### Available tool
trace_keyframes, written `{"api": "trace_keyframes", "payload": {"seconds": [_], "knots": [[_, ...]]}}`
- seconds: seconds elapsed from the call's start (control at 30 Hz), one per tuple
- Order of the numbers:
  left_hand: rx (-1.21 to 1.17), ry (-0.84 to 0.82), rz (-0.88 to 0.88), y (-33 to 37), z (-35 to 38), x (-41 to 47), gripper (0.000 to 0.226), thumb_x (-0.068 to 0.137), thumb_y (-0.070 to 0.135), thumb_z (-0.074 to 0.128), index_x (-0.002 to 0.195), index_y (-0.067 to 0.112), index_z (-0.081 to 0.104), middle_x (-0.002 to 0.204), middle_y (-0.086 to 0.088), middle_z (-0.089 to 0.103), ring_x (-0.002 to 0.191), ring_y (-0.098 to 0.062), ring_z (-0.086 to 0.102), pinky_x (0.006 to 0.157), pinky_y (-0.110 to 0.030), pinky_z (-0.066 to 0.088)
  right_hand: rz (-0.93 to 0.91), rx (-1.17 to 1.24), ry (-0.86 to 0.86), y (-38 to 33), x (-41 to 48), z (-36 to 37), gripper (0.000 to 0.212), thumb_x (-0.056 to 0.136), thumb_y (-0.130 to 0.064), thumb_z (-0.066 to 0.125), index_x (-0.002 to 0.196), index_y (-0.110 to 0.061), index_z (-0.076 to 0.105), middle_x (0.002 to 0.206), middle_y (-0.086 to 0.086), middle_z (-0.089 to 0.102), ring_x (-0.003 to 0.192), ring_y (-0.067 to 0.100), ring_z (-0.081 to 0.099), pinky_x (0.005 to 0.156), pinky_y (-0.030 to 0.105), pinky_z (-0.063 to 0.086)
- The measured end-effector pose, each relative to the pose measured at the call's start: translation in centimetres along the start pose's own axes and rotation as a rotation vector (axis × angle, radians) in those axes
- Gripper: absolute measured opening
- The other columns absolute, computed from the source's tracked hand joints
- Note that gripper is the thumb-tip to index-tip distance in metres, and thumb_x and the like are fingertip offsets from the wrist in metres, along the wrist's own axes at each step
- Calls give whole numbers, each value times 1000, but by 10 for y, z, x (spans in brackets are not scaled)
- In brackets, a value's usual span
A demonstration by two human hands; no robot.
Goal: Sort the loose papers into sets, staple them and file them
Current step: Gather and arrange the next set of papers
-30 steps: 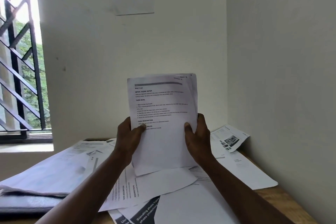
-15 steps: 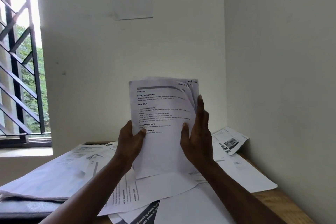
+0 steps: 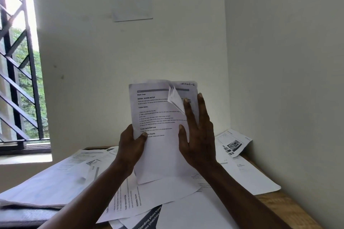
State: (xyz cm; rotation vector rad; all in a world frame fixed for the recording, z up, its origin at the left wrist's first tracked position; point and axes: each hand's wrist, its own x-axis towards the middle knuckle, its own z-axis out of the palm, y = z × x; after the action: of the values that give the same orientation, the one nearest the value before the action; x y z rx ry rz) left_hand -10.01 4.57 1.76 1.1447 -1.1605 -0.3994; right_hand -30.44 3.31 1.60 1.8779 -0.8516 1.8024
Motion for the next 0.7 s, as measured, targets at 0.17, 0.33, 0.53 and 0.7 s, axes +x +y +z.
{"api": "trace_keyframes", "payload": {"seconds": [0.17,0.33,0.53,0.7], "knots": [[6,5,-9,1,0,0,28,96,3,61,117,19,70,108,6,75,99,-18,71,81,-35,56,-60,-73,-36,0,-2,6,82,90,-13,69,162,-13,28,171,17,8,159,35,7,116,55,35],[8,4,-9,0,-1,1,27,96,3,62,118,17,69,110,4,75,99,-19,71,77,-33,55,-79,-91,-71,-1,-3,5,84,89,-14,70,162,-14,28,172,18,6,159,38,3,116,59,34],[14,-2,-16,2,-1,0,29,97,3,61,122,16,68,112,4,74,101,-20,70,77,-32,55,-116,-39,7,-1,-2,6,72,95,-11,65,159,-13,34,169,19,18,157,35,18,114,54,39],[6,-3,-5,1,-1,0,29,97,2,61,121,16,69,110,6,75,100,-18,71,74,-30,54,-41,242,224,-7,9,-3,35,100,-3,60,134,-7,63,129,7,68,117,20,63,93,42,54]]}}
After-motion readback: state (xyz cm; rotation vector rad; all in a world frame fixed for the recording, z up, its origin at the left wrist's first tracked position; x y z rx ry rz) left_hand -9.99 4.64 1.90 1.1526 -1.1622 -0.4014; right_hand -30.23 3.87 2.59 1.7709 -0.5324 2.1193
